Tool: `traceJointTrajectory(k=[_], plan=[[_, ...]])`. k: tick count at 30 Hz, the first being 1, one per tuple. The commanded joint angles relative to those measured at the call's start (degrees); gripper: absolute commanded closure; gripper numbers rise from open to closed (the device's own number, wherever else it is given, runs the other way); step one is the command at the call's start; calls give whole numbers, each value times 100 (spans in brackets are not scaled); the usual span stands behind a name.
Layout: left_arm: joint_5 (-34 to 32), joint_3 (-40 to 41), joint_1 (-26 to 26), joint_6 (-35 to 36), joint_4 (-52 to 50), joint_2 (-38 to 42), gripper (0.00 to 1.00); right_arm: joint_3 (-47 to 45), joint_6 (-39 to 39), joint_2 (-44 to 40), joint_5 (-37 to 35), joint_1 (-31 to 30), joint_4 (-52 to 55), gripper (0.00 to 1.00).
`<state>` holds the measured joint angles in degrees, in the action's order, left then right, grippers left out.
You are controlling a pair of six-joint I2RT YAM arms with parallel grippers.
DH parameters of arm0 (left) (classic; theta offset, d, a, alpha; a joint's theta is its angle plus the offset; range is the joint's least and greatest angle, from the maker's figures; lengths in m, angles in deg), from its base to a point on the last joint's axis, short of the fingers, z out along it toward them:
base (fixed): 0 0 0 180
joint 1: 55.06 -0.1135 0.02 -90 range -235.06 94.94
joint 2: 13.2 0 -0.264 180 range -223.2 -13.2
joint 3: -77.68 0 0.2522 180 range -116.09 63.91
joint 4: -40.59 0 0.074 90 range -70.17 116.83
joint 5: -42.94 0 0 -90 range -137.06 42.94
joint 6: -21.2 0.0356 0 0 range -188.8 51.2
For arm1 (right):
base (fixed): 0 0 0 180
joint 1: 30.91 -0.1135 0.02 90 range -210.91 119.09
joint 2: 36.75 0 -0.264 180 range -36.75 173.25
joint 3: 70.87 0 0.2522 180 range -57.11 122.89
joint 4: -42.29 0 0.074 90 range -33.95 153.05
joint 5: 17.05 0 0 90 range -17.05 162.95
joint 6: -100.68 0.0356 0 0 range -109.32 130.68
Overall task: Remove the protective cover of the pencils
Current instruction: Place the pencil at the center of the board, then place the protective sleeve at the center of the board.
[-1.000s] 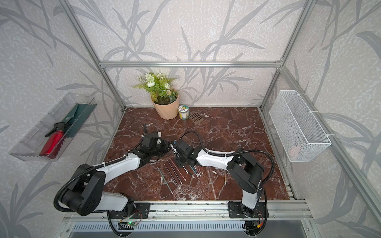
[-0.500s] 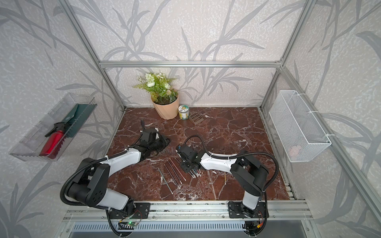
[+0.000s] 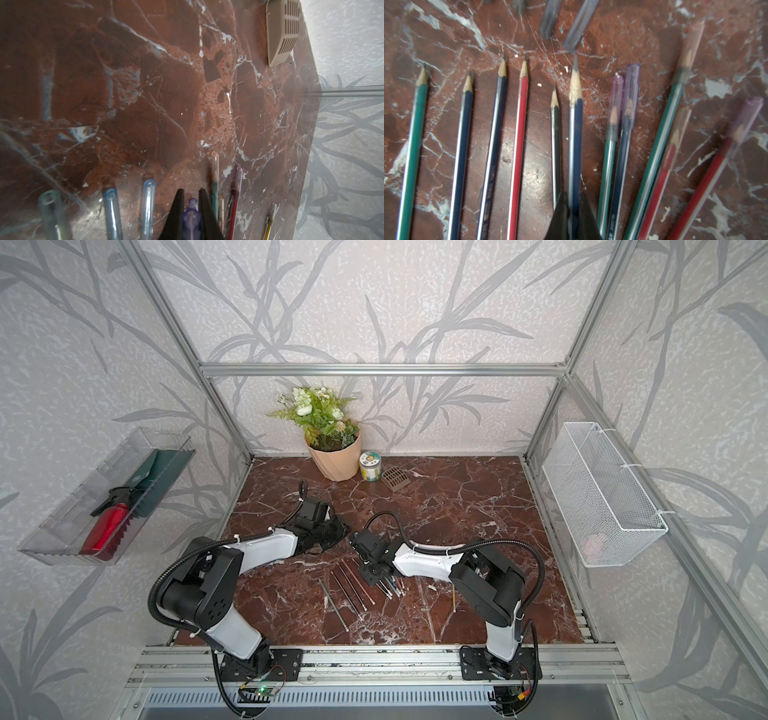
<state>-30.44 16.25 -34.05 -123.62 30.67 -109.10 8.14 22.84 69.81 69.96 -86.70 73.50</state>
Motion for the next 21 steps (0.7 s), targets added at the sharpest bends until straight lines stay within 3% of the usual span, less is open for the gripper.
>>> traceJointTrajectory(k=[1,11,21], plan=[[-23,-177,73,95,-242,-115,100,147,-13,75,-12,-19,200,91],[-27,-372,205,111,-372,-393,100,171,-1,75,8,-19,192,74],[-200,-436,262,113,-620,-482,98,-29,58,-377,-118,-20,95,73]])
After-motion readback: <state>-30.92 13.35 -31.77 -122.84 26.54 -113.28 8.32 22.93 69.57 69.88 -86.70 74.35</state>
